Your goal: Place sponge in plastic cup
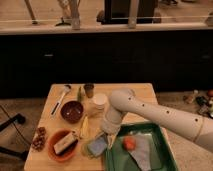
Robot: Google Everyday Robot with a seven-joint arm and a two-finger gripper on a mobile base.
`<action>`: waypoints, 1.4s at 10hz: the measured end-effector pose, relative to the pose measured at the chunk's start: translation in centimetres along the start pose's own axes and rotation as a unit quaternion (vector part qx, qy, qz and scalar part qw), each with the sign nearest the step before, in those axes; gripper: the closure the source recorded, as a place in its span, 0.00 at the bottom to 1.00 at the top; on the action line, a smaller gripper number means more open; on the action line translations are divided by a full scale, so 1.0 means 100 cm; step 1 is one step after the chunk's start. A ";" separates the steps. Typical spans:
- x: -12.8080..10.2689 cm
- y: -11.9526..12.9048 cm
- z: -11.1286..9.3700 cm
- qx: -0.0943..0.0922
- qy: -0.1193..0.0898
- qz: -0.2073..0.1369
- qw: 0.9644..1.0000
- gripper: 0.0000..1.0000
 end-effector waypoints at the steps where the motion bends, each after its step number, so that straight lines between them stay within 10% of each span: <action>1: 0.000 -0.003 0.001 -0.003 0.000 -0.002 1.000 1.00; 14: -0.007 -0.032 0.016 -0.017 0.010 -0.006 1.000 0.93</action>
